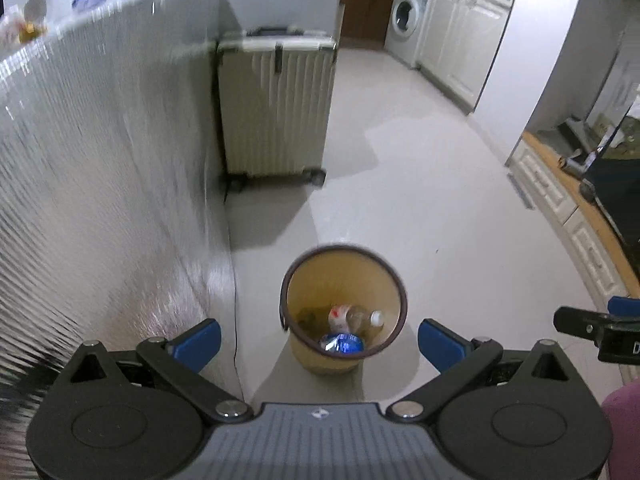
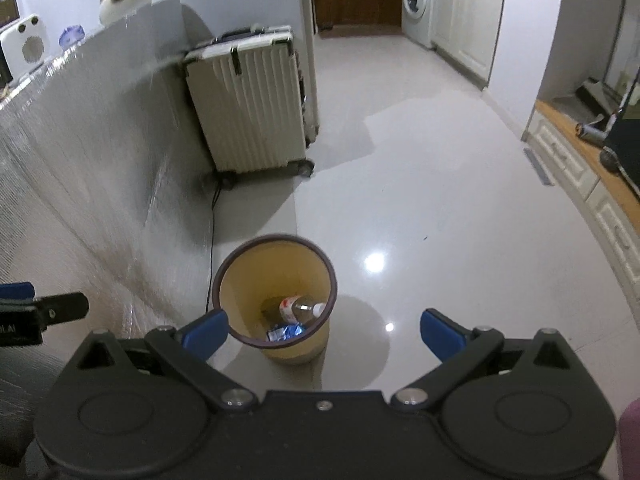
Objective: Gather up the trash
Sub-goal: 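Withdraw both empty grippers from the wastebasket back to the table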
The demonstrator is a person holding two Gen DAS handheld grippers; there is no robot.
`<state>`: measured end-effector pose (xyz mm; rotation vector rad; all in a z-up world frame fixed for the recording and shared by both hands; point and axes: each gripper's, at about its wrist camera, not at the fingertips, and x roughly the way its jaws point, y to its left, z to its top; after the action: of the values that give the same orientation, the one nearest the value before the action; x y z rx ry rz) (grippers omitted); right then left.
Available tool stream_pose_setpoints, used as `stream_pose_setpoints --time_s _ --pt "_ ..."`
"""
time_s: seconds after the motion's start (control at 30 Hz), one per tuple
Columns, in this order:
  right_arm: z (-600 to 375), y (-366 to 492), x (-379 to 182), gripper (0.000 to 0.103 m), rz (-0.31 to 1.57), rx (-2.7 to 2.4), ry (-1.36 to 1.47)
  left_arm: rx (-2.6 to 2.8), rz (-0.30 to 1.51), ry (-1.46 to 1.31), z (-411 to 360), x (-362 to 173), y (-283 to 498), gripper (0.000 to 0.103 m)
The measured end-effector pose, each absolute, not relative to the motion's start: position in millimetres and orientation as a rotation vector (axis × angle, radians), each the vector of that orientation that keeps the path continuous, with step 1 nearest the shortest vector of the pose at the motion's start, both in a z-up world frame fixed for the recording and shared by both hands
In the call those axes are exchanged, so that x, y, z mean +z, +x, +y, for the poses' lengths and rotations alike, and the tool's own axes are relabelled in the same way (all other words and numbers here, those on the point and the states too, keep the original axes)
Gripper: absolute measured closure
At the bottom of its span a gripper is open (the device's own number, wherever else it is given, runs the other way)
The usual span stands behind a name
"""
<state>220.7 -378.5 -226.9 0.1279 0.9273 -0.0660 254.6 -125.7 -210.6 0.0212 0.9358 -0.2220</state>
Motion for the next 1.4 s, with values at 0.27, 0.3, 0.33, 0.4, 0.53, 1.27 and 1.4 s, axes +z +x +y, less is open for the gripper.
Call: stream_pose_setpoints --time_s 0.27,0.3,0.33,0.4,0.53,1.27,1.4 --pt "-386.4 192.6 -163.8 0.0 0.79 -0.082 0.141 -0.279 0.776 0.026 -130.7 -146.9 230.4 0.0" --pt "-386.8 189.5 -154.8 0.0 0.767 -0.079 0.14 -0.297 0.756 0.014 -130.1 -137.0 227.2 0.0" --pt "-387.0 186.8 -147.6 0.0 0.749 -0.079 0.141 -0.313 0.739 0.004 -128.9 -128.3 225.1 0.0" --pt "-386.3 182.7 -131.4 0.0 0.713 -0.083 0.141 -0.326 0.69 0.005 -129.2 -108.5 218.6 0.0" --pt "-381.6 176.0 -102.5 0.0 0.643 -0.075 0.148 -0.322 0.601 0.014 -124.9 -77.3 207.1 0.0" --pt "-244.6 215.3 -12.7 0.0 0.402 0.133 0.108 -0.066 0.358 0.027 44.5 16.9 198.2 0.0" --pt "-205.8 229.3 -8.4 0.0 0.411 0.169 0.083 -0.018 0.354 0.034 86.8 23.9 207.6 0.0"
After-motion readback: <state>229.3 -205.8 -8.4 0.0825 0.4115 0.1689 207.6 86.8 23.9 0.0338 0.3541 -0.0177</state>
